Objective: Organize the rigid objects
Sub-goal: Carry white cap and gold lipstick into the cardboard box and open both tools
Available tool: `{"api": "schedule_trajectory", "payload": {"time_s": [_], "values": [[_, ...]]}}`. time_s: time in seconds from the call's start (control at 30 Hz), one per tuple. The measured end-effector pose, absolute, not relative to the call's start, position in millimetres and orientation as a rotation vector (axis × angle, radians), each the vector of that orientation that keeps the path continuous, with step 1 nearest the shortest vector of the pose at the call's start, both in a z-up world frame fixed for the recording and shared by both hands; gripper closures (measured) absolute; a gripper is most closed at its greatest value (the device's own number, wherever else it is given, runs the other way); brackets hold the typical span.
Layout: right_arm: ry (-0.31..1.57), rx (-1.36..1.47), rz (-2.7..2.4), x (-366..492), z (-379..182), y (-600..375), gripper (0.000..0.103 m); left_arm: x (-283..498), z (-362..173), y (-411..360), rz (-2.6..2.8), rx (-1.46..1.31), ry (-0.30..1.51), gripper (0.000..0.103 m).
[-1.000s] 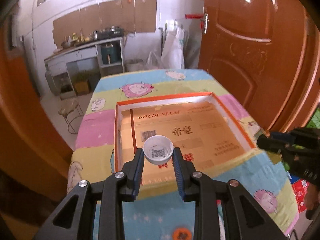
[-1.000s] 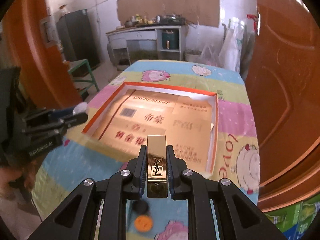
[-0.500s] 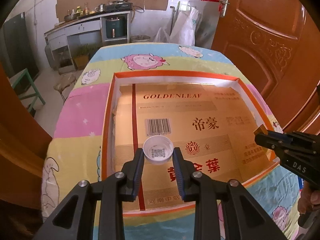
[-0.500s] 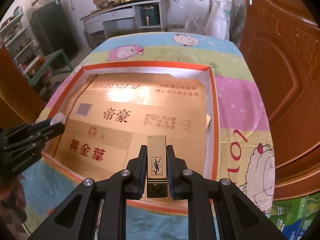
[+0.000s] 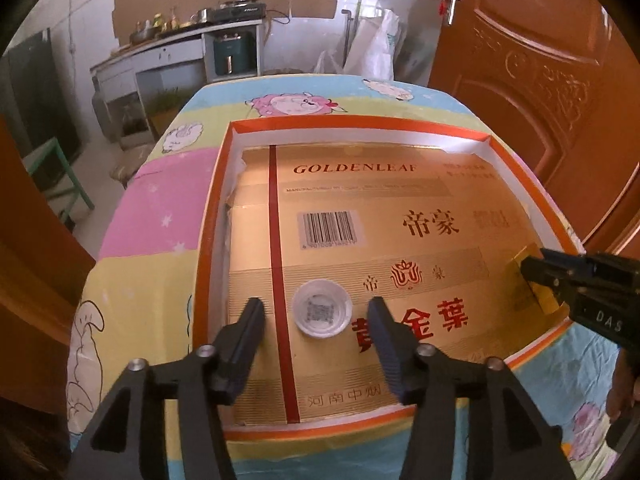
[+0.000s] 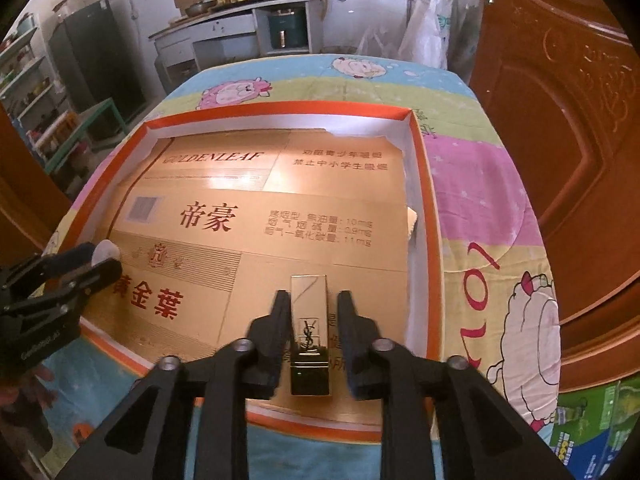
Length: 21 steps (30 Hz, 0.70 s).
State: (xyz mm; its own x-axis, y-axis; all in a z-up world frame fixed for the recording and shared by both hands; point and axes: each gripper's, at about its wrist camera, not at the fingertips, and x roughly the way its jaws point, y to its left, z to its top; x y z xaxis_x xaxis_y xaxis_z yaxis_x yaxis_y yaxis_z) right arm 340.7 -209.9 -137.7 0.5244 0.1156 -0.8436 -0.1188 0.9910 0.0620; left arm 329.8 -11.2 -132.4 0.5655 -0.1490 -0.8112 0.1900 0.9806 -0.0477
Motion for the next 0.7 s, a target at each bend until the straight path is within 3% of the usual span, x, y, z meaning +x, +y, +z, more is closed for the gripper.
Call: {"api": "schedule_trajectory", "payload": {"time_s": [0.13,0.2,0.7], "values": [[0.986,0.013,0.147,334.7,-136.2,-213.0,0.066,324.3,-131.8,-15.9,-0.213,0.070,0.933,0.039],[0.963,0.006,0.143,330.0,-132.0,-212.6,0.052,321.5,-129.6,-15.4,-0.202,0.071,0.919,0.039],[0.804,0.017,0.141,226.4,-80.4,-208.3,0.050,221.5,-74.5,13.5,-0.219,-0.014,0.742,0.039]]}}
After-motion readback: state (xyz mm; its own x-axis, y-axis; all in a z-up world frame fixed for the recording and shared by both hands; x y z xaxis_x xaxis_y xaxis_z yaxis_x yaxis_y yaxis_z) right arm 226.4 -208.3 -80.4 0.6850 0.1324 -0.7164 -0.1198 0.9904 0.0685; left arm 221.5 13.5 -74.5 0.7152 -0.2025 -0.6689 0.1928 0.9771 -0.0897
